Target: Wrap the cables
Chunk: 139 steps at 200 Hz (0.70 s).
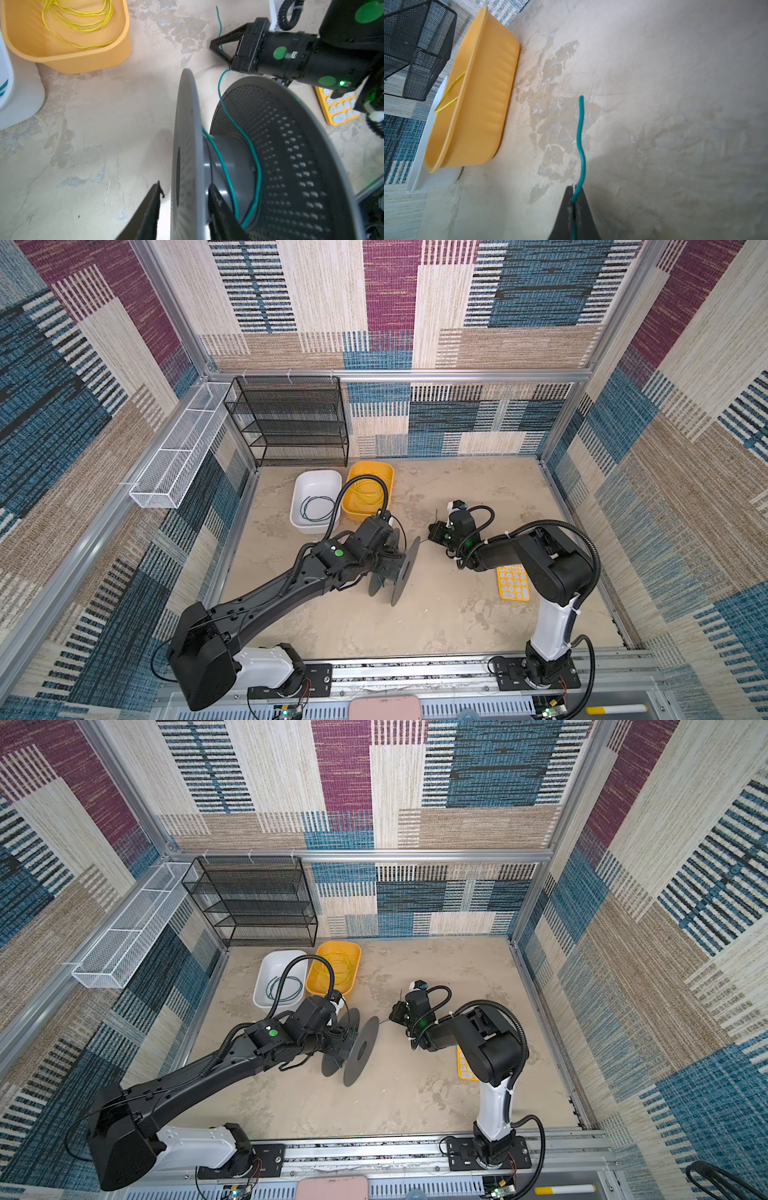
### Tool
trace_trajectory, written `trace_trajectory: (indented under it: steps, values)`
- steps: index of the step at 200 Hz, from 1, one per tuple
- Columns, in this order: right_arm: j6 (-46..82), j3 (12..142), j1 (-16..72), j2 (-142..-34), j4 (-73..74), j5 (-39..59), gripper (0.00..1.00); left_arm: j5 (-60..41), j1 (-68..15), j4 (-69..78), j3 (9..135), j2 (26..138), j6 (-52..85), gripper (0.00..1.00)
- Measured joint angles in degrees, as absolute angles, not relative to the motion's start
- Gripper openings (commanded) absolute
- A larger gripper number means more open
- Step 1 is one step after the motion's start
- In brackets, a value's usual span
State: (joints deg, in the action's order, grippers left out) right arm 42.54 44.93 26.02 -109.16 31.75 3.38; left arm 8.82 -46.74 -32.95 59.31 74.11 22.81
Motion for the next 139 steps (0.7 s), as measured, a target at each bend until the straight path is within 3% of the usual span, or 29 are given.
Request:
trace_trajectory:
  steps: [55,99,139]
  values:
    - [42.33,45.91,26.02,-109.36,31.42,3.38,0.0,8.4,-47.83,-35.57,55.24,67.29,26.57,0.47]
    - [42.11,47.97,26.02,-110.21,30.74,3.46,0.0,7.44,-50.89,-35.55,48.16,63.57,30.35,0.69]
    - [42.11,48.71,26.02,-110.87,30.09,3.6,0.0,9.41,-52.16,-28.84,42.83,62.63,32.51,0.74]
